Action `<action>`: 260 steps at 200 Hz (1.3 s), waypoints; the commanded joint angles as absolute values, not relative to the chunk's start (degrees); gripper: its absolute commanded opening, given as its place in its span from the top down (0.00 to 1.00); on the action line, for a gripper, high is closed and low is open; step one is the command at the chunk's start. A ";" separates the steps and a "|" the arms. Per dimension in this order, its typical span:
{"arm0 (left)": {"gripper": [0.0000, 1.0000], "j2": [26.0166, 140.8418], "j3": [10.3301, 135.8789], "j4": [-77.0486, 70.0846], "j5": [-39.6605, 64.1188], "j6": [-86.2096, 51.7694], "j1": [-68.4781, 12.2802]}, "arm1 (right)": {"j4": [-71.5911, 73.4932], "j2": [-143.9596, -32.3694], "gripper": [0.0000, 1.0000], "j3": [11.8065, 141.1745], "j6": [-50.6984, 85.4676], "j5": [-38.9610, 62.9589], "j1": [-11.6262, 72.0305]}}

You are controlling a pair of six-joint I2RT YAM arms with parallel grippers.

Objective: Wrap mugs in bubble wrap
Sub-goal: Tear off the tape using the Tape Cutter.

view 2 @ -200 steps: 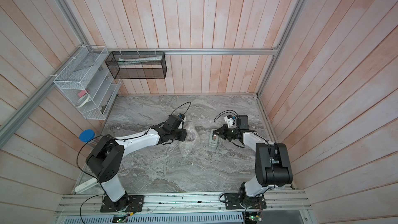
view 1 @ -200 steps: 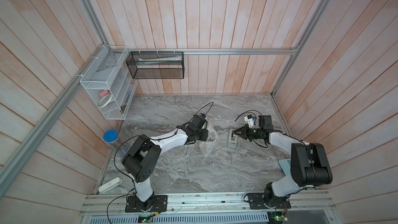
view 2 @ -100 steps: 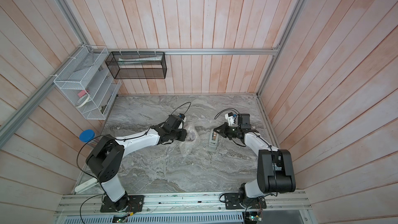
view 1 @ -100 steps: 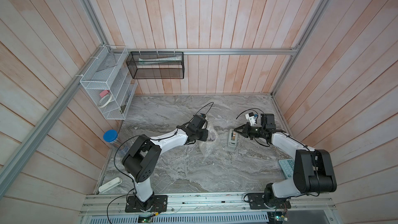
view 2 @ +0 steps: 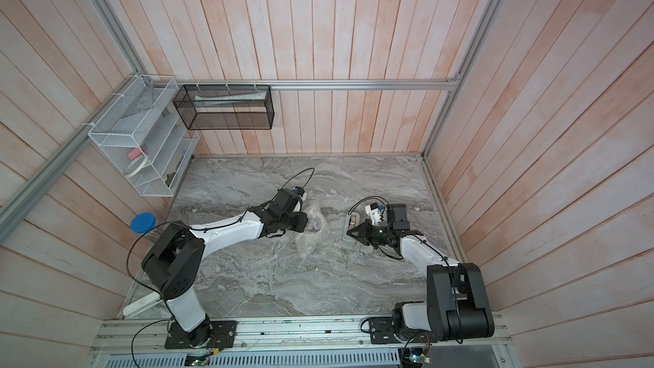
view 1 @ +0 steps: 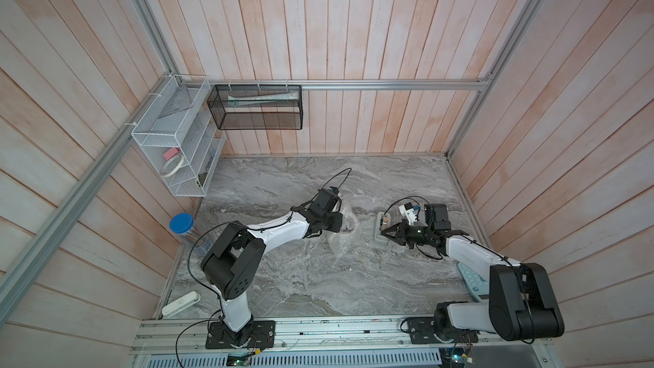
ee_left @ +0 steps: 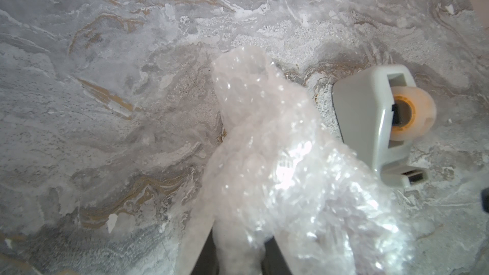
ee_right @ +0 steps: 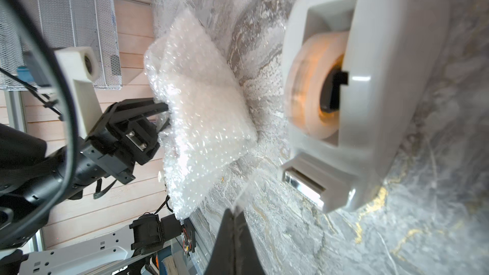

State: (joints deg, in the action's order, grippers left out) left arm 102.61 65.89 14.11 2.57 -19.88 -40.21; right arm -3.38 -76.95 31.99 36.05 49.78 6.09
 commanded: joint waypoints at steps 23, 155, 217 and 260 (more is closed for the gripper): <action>0.79 105.11 64.83 17.10 4.39 -19.49 -41.11 | 0.26 -75.90 1.00 26.70 38.85 48.60 8.83; 0.79 104.72 64.89 16.72 4.70 -18.59 -41.16 | -3.12 -74.23 1.00 25.26 40.81 36.39 12.66; 0.78 104.65 64.42 12.35 7.28 -12.85 -41.22 | -18.70 -74.07 1.00 45.15 25.72 38.71 15.69; 0.78 105.26 64.86 12.29 7.90 -9.73 -41.21 | -17.39 -82.08 1.00 54.17 20.65 42.79 18.51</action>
State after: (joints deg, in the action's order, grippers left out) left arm 103.09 65.56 11.29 5.56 -12.80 -40.47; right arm -14.79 -78.15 51.03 25.85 39.51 16.73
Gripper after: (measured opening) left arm 0.221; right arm 0.050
